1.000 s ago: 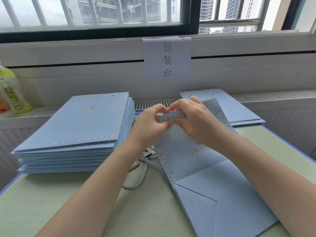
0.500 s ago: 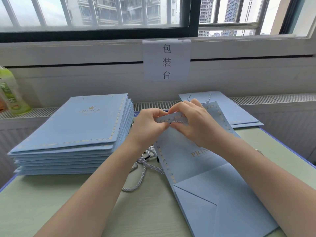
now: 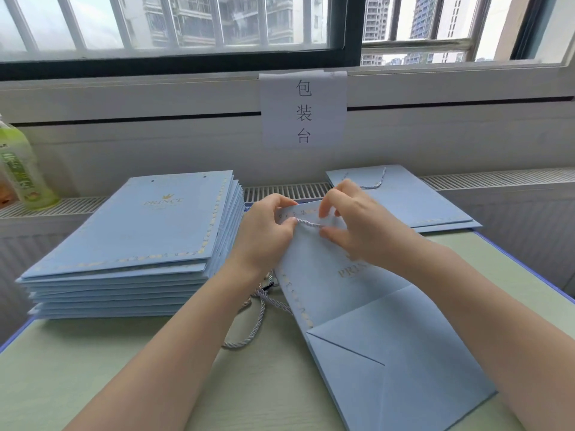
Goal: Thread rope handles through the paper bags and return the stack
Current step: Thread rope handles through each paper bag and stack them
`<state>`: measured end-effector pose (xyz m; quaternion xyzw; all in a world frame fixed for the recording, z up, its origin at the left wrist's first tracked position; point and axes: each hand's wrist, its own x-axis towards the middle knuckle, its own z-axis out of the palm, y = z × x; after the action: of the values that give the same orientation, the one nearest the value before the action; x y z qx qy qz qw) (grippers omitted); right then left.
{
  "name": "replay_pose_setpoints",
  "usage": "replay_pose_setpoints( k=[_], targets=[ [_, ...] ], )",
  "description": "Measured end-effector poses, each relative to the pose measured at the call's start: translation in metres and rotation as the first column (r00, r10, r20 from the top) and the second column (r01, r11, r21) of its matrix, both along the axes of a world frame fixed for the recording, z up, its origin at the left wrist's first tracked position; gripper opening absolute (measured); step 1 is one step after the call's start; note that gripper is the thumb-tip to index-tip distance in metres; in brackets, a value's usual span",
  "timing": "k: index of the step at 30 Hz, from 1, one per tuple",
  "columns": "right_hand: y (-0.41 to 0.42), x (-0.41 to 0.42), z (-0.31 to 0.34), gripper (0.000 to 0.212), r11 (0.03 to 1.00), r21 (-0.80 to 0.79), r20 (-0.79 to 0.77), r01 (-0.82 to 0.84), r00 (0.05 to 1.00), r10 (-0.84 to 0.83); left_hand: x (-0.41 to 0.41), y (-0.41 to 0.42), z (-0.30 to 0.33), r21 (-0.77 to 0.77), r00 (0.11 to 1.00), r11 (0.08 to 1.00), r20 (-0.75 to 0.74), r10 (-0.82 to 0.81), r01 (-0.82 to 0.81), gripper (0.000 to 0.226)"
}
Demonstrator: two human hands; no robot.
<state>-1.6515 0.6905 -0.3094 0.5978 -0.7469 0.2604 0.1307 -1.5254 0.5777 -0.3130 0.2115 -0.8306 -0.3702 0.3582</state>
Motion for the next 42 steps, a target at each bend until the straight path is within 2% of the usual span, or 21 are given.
replay_pose_setpoints(
  k=[2,4,6,8,11,13,15,17,18,20,21,23,25,28,30,32,35,38,39,40,42],
  targets=[
    [0.003,0.0,0.0,0.013,0.991,0.126,-0.047,0.041,0.998,-0.036,0.0,-0.001,-0.002,0.021,0.999,0.999,0.013,0.049,-0.049,0.02],
    [0.004,0.003,0.0,0.012,0.981,0.169,-0.104,0.093,0.992,-0.076,-0.001,-0.001,-0.004,0.015,0.997,0.998,0.054,0.061,-0.062,0.018],
    [0.003,0.006,0.001,0.011,0.984,0.098,-0.106,0.15,0.984,-0.14,-0.002,-0.002,-0.006,0.026,0.992,0.997,0.109,0.064,-0.067,0.017],
    [0.004,0.003,0.003,0.008,0.98,-0.043,-0.084,0.195,0.977,-0.198,-0.004,-0.005,-0.008,0.043,0.987,0.997,0.147,0.058,-0.065,0.02],
    [0.008,-0.012,0.007,0.014,0.956,-0.238,-0.079,0.173,0.977,-0.196,-0.005,-0.007,-0.012,0.024,0.982,0.998,0.178,0.057,-0.062,0.026],
    [0.011,-0.021,0.011,0.021,0.943,-0.295,-0.106,0.152,0.976,-0.19,-0.005,-0.01,-0.013,0.002,0.975,0.997,0.209,0.077,-0.079,0.028],
    [0.015,-0.025,0.014,0.016,0.924,-0.338,-0.146,0.177,0.96,-0.237,-0.004,-0.012,-0.015,-0.013,0.962,0.994,0.252,0.106,-0.106,0.028],
    [0.017,-0.025,0.016,0.018,0.906,-0.371,-0.113,0.203,0.959,-0.26,-0.004,-0.011,-0.018,-0.096,0.93,0.985,0.327,0.167,-0.143,0.026],
    [0.018,-0.022,0.018,0.018,0.908,-0.37,-0.039,0.196,0.973,-0.226,-0.004,-0.009,-0.018,-0.195,0.904,0.968,0.366,0.222,-0.159,0.025],
    [0.016,-0.015,0.02,0.016,0.927,-0.341,0.172,0.156,0.98,-0.102,-0.003,-0.002,-0.019,-0.424,0.881,0.893,0.352,0.316,-0.151,0.03],
    [0.015,-0.012,0.02,0.015,0.934,-0.328,0.254,0.138,0.966,-0.053,-0.004,0.0,-0.02,-0.512,0.901,0.85,0.3,0.315,-0.126,0.038],
    [0.012,-0.007,0.02,0.013,0.941,-0.325,0.348,0.098,0.937,0.022,-0.005,0.004,-0.02,-0.571,0.971,0.819,0.159,0.177,-0.056,0.051],
    [0.009,-0.005,0.018,0.008,0.944,-0.324,0.406,0.059,0.91,0.083,-0.005,0.005,-0.02,-0.519,0.999,0.854,0.036,-0.006,0.024,0.039],
    [0.008,-0.01,0.016,0.018,0.949,-0.296,0.277,0.104,0.961,-0.019,-0.007,0.009,-0.017,-0.411,0.989,0.902,-0.007,-0.148,0.132,0.018],
    [0.008,-0.018,0.01,0.022,0.949,-0.279,0.072,0.149,0.988,-0.134,-0.006,0.01,-0.017,-0.359,0.981,0.916,0.001,-0.193,0.181,0.019],
    [0.008,-0.027,0.003,0.019,0.954,-0.203,-0.062,0.219,0.97,-0.236,-0.004,0.011,-0.016,-0.297,0.977,0.933,0.002,-0.212,0.203,0.025],
    [0.01,-0.032,0.001,0.019,0.954,-0.095,-0.032,0.284,0.957,-0.288,-0.002,0.009,-0.016,-0.27,0.989,0.951,0.018,-0.149,0.148,0.029],
    [0.012,-0.023,0.008,0.042,0.981,-0.058,0.181,0.185,0.968,-0.172,-0.004,0.005,-0.02,-0.341,0.996,0.939,0.085,-0.021,0.049,0.025],
    [0.013,-0.02,0.009,0.047,0.977,-0.018,0.214,0.212,0.955,-0.203,-0.003,0.004,-0.021,-0.37,0.992,0.929,0.121,0.026,0.021,0.019],
    [0.014,-0.018,0.009,0.048,0.96,0.043,0.201,0.275,0.939,-0.278,-0.003,0.004,-0.022,-0.393,0.986,0.92,0.151,0.066,-0.002,0.014],
    [0.014,-0.021,0.005,0.042,0.884,0.174,0.059,0.434,0.891,-0.45,-0.002,0.002,-0.023,-0.424,0.972,0.905,0.204,0.117,-0.02,0.018]
  ],
)
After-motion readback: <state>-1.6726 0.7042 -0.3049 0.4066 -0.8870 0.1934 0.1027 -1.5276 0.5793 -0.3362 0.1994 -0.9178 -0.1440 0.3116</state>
